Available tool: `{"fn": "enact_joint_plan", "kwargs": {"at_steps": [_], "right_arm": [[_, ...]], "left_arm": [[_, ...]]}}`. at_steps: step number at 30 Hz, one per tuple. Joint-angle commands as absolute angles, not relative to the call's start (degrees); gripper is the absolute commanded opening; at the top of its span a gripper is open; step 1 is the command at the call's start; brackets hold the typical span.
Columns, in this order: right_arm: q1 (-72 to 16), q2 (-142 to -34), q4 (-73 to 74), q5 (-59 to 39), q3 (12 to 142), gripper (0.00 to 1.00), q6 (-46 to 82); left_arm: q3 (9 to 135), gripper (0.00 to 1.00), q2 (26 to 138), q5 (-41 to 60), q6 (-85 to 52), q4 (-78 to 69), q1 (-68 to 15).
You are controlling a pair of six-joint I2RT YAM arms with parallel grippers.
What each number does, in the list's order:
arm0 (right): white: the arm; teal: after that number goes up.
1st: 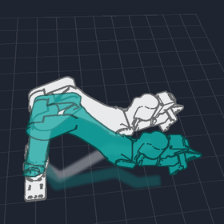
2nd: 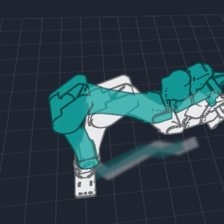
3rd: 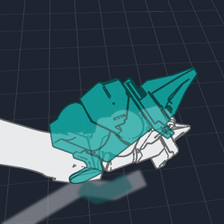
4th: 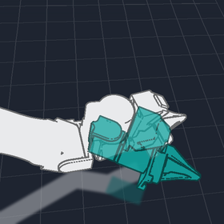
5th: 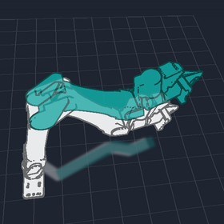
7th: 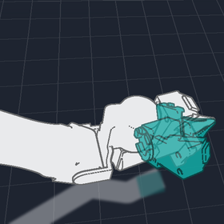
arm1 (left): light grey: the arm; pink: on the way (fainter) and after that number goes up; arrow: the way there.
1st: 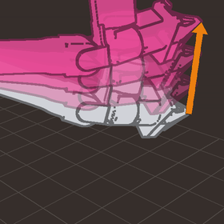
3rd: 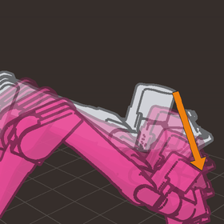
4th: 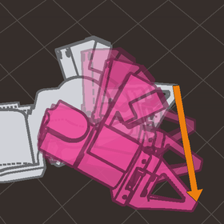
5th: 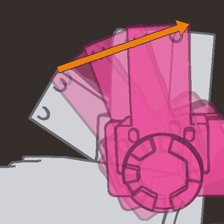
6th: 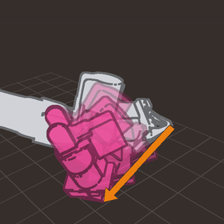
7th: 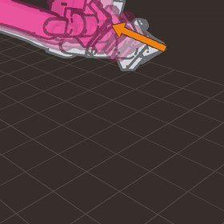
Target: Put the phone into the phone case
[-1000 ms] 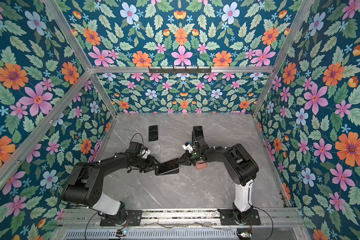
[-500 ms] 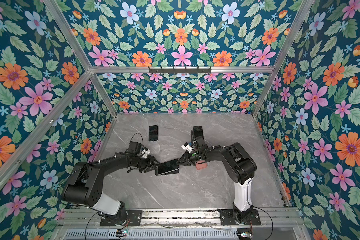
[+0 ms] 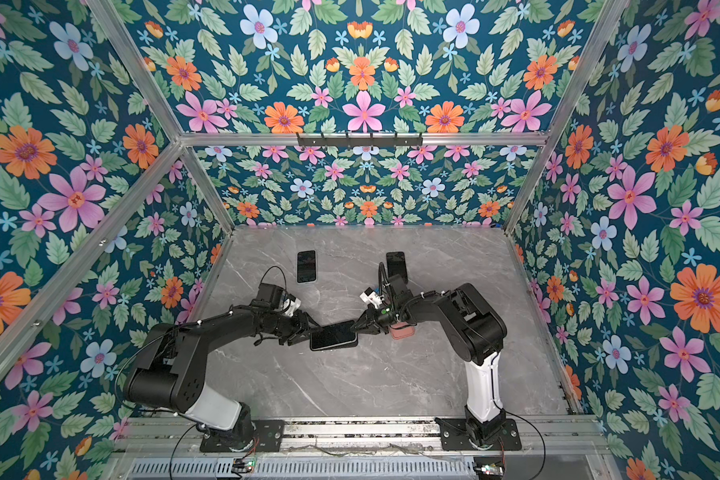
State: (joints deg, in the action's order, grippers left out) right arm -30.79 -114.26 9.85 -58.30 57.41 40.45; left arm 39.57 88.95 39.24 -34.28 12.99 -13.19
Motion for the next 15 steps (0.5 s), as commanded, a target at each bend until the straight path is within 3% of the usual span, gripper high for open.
{"fn": "enact_joint_plan", "kwargs": {"at_steps": [1,4,15], "right_arm": [[-31.0,-114.9,7.2,-55.2,57.6,0.0,40.7],[-31.1,-115.0,6.9,-54.8,57.6,0.0,40.6],[-31.5,-113.9,3.1,-52.0,58.4,0.2,38.8]], "left_arm": [[39.5,0.54,88.9,40.1,-34.2,12.4,-13.3],[39.4,0.54,88.6,40.2,-34.2,12.6,-13.2],[38.8,0.54,88.0,40.1,-34.1,12.3,-13.3]]}}
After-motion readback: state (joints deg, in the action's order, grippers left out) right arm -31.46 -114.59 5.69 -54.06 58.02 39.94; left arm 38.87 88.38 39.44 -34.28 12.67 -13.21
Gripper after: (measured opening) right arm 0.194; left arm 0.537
